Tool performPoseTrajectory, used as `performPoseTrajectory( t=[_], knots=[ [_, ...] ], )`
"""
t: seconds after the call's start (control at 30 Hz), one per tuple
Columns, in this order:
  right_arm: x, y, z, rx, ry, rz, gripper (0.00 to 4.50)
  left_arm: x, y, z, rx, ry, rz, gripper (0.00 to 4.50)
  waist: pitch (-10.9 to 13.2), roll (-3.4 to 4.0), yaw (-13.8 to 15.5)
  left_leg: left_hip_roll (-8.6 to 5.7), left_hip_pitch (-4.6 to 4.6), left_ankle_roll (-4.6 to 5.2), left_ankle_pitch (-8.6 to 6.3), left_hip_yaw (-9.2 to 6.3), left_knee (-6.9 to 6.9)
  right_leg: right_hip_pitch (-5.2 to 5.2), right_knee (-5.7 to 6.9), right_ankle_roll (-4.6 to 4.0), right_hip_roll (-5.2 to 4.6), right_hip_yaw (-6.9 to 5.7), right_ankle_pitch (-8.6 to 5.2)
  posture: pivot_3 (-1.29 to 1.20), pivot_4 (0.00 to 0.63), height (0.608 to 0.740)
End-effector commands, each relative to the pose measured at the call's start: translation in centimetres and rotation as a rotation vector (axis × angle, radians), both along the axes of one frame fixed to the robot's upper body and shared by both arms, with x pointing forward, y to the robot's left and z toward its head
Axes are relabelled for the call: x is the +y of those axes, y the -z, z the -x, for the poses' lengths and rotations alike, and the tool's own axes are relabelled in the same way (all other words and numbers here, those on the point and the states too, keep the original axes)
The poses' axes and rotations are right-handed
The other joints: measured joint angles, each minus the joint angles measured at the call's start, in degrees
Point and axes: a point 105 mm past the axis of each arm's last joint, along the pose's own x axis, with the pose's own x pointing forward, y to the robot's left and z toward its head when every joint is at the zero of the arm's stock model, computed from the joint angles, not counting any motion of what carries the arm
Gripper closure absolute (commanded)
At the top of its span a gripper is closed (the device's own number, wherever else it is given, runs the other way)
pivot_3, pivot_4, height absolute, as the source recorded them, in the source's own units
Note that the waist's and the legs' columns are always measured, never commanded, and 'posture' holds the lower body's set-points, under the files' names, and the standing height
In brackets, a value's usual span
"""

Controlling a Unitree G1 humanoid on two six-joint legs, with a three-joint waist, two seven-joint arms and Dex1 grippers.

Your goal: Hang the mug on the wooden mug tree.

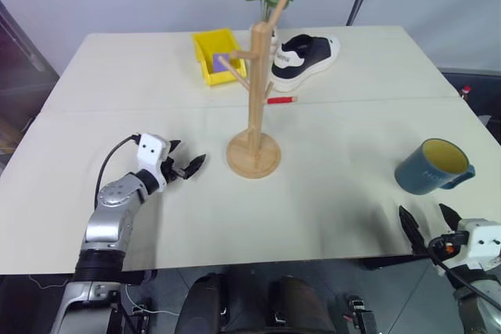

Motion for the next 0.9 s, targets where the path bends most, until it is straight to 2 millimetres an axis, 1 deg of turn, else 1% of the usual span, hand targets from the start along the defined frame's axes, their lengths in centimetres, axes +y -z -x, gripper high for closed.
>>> performPoseTrajectory(
  t=[0.03, 0.1, 0.27, 0.37, 0.43, 0.53, 0.63, 0.7, 0.77, 0.9],
  knots=[
    [-0.6, -0.8, 0.0, -0.032, 0.014, 0.028, 0.03, 0.1, -1.2, 0.0, -0.045, -0.012, 0.014, 0.0, 0.0, 0.0, -0.04, 0.0, 0.0, 0.0, 0.0, 0.0, 0.0, 0.0, 0.0, 0.0, 0.0, 0.0, 0.0, 0.0, 0.15, 0.74],
    [-0.7, -0.8, -0.1, -0.033, 0.018, 0.029, 0.03, 0.2, -1.2, 0.0, -0.046, -0.029, 0.021, 0.0, -0.01, 0.01, -0.03, 0.0, 0.01, 0.0, 0.0, 0.0, -0.01, 0.0, 0.0, 0.0, 0.0, 0.0, 0.0, 0.0, 0.15, 0.74],
    [-0.9, -0.5, -0.4, -0.024, 0.026, 0.023, 0.03, 0.1, -1.0, 0.6, -0.03, -0.019, 0.035, 0.0, -0.01, 0.02, -0.02, 0.0, 0.0, 0.0, 0.0, 0.0, -0.01, 0.0, 0.0, 0.0, 0.0, 0.0, 0.0, 0.0, 0.15, 0.74],
    [-1.1, -0.6, -0.7, -0.023, 0.036, 0.027, 0.03, -0.1, -1.5, 1.4, -0.045, 0.023, 0.075, 0.0, -0.01, 0.02, -0.04, 0.0, 0.0, 0.0, 0.0, 0.0, -0.01, 0.0, 0.0, 0.0, 0.0, 0.0, 0.0, 0.0, 0.15, 0.74],
    [-1.3, -0.7, -0.7, -0.024, 0.044, 0.032, 0.03, -0.6, -1.9, 2.1, -0.054, 0.075, 0.089, 0.0, -0.01, 0.02, -0.02, 0.0, 0.0, 0.0, 0.0, 0.0, 0.0, 0.0, 0.0, 0.0, 0.0, 0.0, 0.0, 0.0, 0.15, 0.74],
    [-2.2, -1.0, -0.5, -0.039, 0.096, 0.028, 0.03, -2.2, -2.3, 4.0, -0.036, 0.214, 0.112, 0.0, -0.02, 0.04, -0.12, 0.0, 0.0, 0.0, 0.0, 0.0, 0.0, 0.01, 0.0, 0.0, 0.0, 0.0, 0.0, 0.0, 0.15, 0.74],
    [-3.6, -1.2, -0.2, -0.056, 0.179, 0.024, 0.03, -4.4, -3.3, 6.5, -0.011, 0.39, 0.157, 0.0, -0.03, 0.06, -0.1, 0.0, 0.0, 0.0, 0.0, 0.0, -0.01, 0.01, -0.01, -0.01, 0.0, 0.0, -0.01, 0.0, 0.15, 0.74],
    [-4.5, -1.3, 0.1, -0.064, 0.222, 0.033, 0.03, -6.0, -3.9, 8.2, -0.01, 0.516, 0.149, 0.0, -0.04, 0.07, -0.01, 0.0, 0.0, -0.01, 0.0, 0.0, -0.01, 0.01, -0.01, -0.02, -0.02, 0.01, -0.01, 0.0, 0.15, 0.74],
    [-5.2, -1.8, 0.1, -0.081, 0.258, 0.037, 0.03, -7.7, -4.2, 9.8, -0.004, 0.654, 0.096, 0.0, -0.08, 0.13, -0.02, -0.01, 0.01, -0.01, 0.0, -0.01, 0.0, 0.03, -0.01, -0.04, -0.03, 0.0, -0.02, 0.0, 0.15, 0.74],
    [-6.3, -2.8, -0.3, -0.111, 0.3, 0.054, 0.03, -10.0, -4.8, 11.6, -0.007, 0.816, 0.049, 0.0, -0.21, 0.36, -0.15, -0.01, 0.02, 0.0, 0.0, 0.0, 0.0, 0.05, -0.01, -0.06, -0.03, 0.01, -0.03, 0.0, 0.15, 0.74]
  ],
)
